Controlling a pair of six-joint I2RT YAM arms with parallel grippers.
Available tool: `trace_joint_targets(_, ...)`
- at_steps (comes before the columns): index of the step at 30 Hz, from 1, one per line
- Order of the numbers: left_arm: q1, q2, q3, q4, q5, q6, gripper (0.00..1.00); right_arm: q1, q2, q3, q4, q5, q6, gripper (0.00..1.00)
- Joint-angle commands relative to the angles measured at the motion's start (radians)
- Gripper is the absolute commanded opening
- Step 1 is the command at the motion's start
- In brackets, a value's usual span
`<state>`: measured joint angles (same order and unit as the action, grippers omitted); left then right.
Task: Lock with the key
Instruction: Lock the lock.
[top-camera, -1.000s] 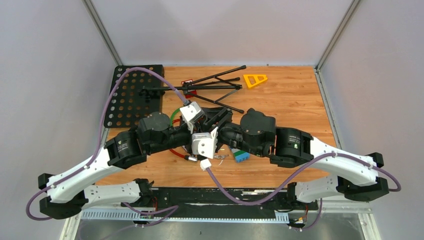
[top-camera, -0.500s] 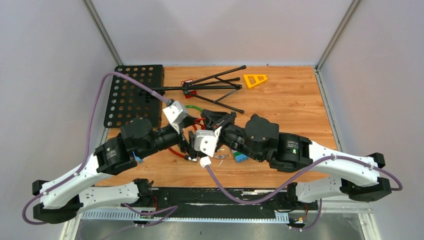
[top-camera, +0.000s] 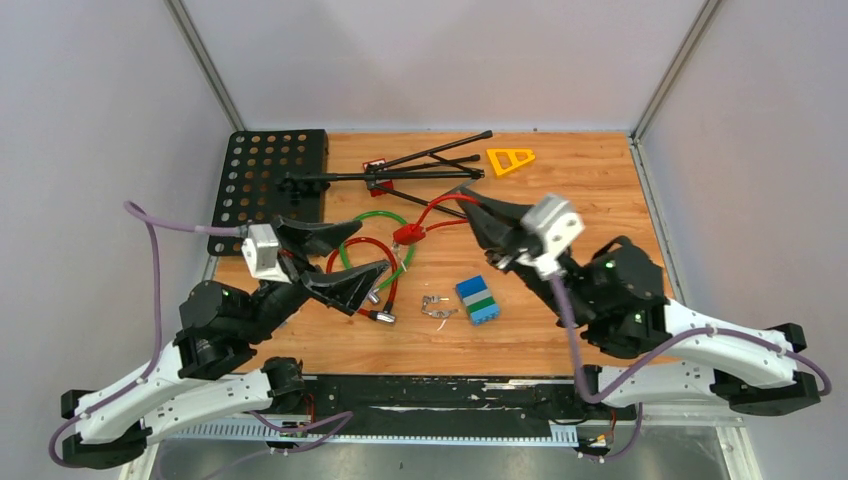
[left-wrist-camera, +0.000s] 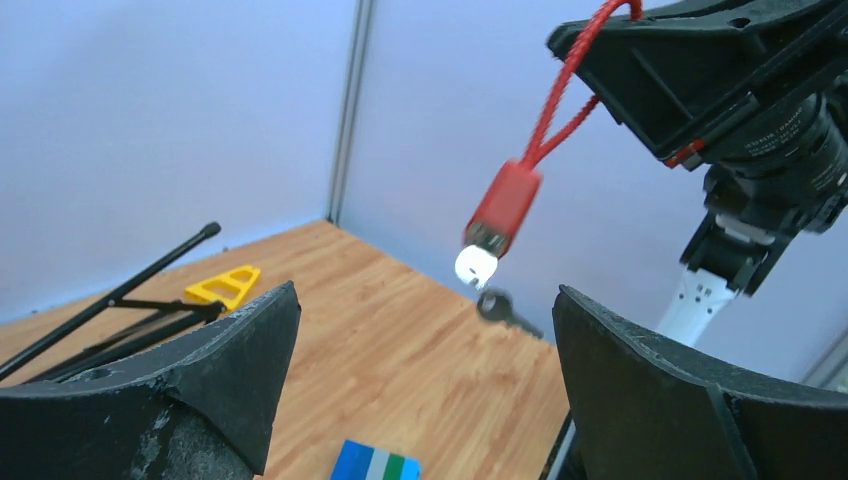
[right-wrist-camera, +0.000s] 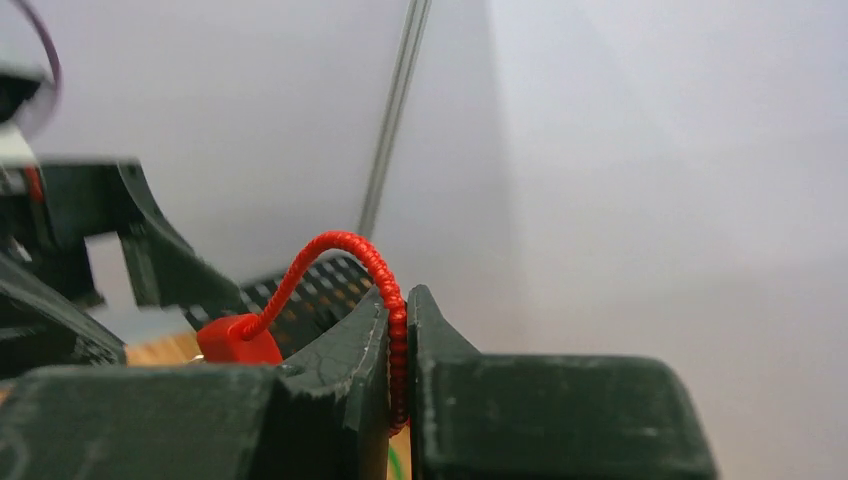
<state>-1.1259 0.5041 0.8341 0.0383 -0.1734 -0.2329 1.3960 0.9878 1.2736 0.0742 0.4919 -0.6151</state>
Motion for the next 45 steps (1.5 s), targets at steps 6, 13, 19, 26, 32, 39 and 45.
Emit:
trace_joint_targets(6,-0.002,0.011,-0.049,0.401,0.064,-0.009,1.00,-0.010,-0.097,-0.150,0.504,0.045,0.485,0.00)
trace_joint_targets(13,-0.002,0.109,-0.019,0.544,0.193,-0.009,1.00,-0.010,-0.064,-0.172,0.583,0.076,0.556,0.00)
trace_joint_targets(19,-0.003,0.161,0.011,0.600,0.226,-0.005,1.00,-0.009,-0.059,-0.181,0.566,0.081,0.590,0.00)
trace_joint_targets(26,-0.002,0.159,0.013,0.613,0.187,0.020,0.86,-0.009,-0.065,-0.191,0.545,0.070,0.609,0.00)
trace_joint_targets(32,-0.002,0.173,0.018,0.626,0.177,0.021,0.80,-0.010,-0.064,-0.200,0.525,0.054,0.664,0.00)
trace_joint_targets(39,-0.002,0.208,0.039,0.601,0.176,0.014,0.66,-0.009,-0.068,-0.195,0.496,0.032,0.689,0.00)
trace_joint_targets(45,-0.002,0.225,0.044,0.606,0.175,-0.003,0.54,-0.009,-0.074,-0.195,0.477,0.016,0.701,0.00)
